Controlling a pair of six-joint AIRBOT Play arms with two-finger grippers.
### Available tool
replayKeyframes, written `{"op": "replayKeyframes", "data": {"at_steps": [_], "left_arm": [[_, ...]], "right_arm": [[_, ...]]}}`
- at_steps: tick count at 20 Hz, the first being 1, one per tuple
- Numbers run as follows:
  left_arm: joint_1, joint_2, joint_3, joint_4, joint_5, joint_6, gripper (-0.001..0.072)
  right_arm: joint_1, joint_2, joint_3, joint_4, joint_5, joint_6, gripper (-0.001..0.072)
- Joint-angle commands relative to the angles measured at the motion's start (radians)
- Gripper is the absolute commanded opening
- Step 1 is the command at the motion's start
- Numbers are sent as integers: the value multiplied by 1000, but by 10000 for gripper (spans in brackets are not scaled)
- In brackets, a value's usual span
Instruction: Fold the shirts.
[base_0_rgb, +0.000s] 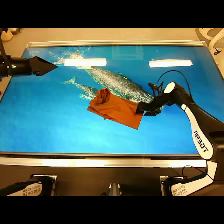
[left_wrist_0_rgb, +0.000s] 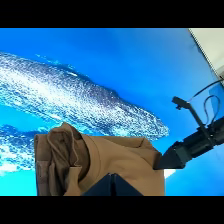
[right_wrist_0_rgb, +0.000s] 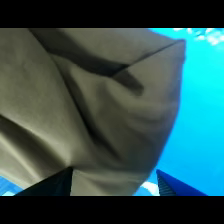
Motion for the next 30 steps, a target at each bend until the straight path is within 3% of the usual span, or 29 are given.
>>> {"op": "replayKeyframes", "data": {"at_steps": [1, 2, 5, 11, 15, 21, 24, 27, 30], "left_arm": [[-36, 0, 0, -3, 0, -14, 25], [-44, 0, 0, -3, 0, -19, 25], [-56, 0, 0, -3, -1, -48, 25], [-56, 0, 0, -3, -1, -66, 25], [-56, 0, 0, -2, 2, -66, 25], [-56, 0, 0, -2, 2, -66, 25], [-56, 0, 0, -2, 2, -66, 25], [-59, 0, 0, -2, 3, -66, 25], [-70, 0, 0, -3, 2, -66, 26]], "right_arm": [[27, -21, -17, 32, -2, 12, 386], [30, -20, -15, 45, -12, 10, 17], [-18, 10, 63, 145, -79, -183, 14], [-333, 29, 316, 149, 3, -226, 13], [-609, 69, 325, 151, 104, -290, 14], [-1011, 138, 325, 130, 161, -298, 14], [-1138, 147, 324, 36, 261, -299, 14], [-1153, 147, 296, -293, 395, -302, 14], [-1151, 158, 174, -325, 409, -295, 14]]}}
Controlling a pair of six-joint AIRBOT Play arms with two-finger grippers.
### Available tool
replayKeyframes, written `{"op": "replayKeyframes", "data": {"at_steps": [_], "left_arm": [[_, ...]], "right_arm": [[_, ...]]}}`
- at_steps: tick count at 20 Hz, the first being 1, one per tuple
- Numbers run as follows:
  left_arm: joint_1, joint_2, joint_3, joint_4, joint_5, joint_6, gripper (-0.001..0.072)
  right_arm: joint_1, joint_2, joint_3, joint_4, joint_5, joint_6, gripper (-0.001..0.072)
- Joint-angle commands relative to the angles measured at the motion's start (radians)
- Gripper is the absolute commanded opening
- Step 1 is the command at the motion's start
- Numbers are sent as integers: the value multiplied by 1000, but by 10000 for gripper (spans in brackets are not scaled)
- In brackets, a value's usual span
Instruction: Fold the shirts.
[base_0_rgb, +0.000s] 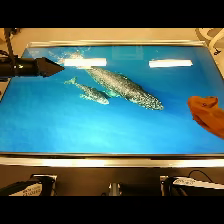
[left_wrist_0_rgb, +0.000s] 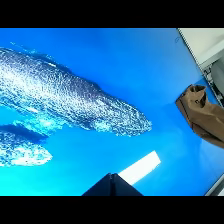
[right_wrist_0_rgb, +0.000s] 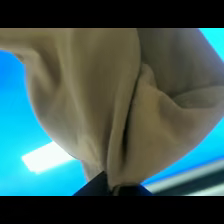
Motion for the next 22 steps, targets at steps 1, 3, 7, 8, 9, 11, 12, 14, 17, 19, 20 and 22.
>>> {"op": "replayKeyframes", "data": {"at_steps": [1, 3, 7, 8, 9, 11, 12, 14, 17, 19, 20, 22], "left_arm": [[-14, 0, 0, 0, 0, 0, 26], [-29, 0, 0, 0, 0, 0, 26], [-49, 0, 0, 0, 0, 0, 25], [-49, 0, 0, 0, 0, 0, 26], [-49, 0, 0, 0, 0, 0, 26], [-49, 0, 0, 0, 0, 0, 26], [-49, 0, 0, 0, 0, 0, 26], [-49, 0, 0, 0, 0, 0, 26], [-49, 0, 0, 0, 0, 0, 26], [-49, 0, 0, 0, 0, 0, 26], [-49, 0, 0, 0, 0, 0, 25], [-49, 0, 0, 0, 0, 0, 26]], "right_arm": [[-20, 19, -130, -130, 48, 6, 14], [-20, 50, -229, -161, -8, 19, 14], [-20, 98, -376, -216, -89, 44, 14], [-20, 105, -396, -241, -97, 45, 14], [-20, 112, -412, -278, -100, 51, 14], [-20, 126, -448, -333, -111, 72, 14], [-20, 132, -472, -336, -127, 93, 14], [-20, 134, -509, -322, -147, 112, 16], [-21, 140, -514, -335, -139, 122, 80], [-21, 154, -492, -360, -163, 118, 231], [-21, 159, -457, -360, -154, 106, 356], [-21, 163, -322, -359, -116, 84, 551]]}}
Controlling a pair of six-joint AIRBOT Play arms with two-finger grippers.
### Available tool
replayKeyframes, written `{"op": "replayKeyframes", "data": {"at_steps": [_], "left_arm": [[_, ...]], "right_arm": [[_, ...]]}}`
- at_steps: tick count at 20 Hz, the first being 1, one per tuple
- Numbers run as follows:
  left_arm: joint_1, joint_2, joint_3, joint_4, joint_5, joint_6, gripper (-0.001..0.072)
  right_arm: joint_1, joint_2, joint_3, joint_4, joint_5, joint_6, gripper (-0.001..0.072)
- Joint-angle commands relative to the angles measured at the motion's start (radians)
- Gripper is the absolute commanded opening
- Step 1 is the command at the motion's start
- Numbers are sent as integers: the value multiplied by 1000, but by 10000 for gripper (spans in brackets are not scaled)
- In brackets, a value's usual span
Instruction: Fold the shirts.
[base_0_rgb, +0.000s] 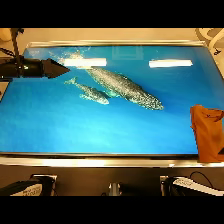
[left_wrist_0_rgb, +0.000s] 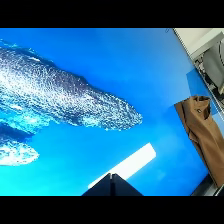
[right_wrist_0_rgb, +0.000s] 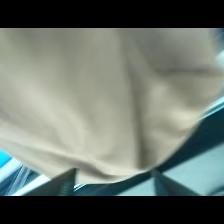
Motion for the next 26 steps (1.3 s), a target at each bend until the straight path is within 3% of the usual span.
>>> {"op": "replayKeyframes", "data": {"at_steps": [1, 3, 5, 6, 8, 10, 11, 12, 13, 14, 15, 16, 19, 26], "left_arm": [[0, 0, 0, 0, 0, 0, 26], [0, -2, 0, 4, 12, -5, 24], [-13, -2, 7, 115, 75, -109, 23], [-39, -4, 23, 274, 99, -150, 22], [-130, -27, 69, 758, 85, -298, 22], [-222, -68, 74, 1165, 37, -402, 24], [-245, -93, 73, 1244, 2, -412, 27], [-251, -119, 73, 1244, -41, -413, 66], [-252, -144, 72, 1212, -98, -433, 261], [-249, -173, 72, 1187, -178, -487, 574], [-247, -195, 62, 1174, -238, -523, 702], [-247, -193, 31, 1152, -232, -510, 681], [-248, -149, -58, 1052, -113, -514, 681], [-249, -160, -62, 1048, -110, -513, 682]], "right_arm": [[0, 9, 188, -16, 45, -25, 563], [0, 9, 380, -14, 29, -32, 563], [29, 9, 568, 22, -68, -109, 563], [74, 9, 649, 22, -107, -163, 562], [208, 10, 744, 19, -146, -261, 560], [377, 7, 748, 47, -111, -261, 488], [469, -2, 734, 50, -80, -228, 490], [567, -21, 719, 48, -23, -201, 492], [653, -48, 709, 45, 45, -180, 494], [738, -87, 707, 46, 129, -165, 519], [805, -124, 707, 47, 195, -166, 604], [868, -161, 707, 49, 253, -166, 694], [990, -208, 707, 37, 304, -166, 700], [1036, -208, 707, 18, 271, -166, 695]]}}
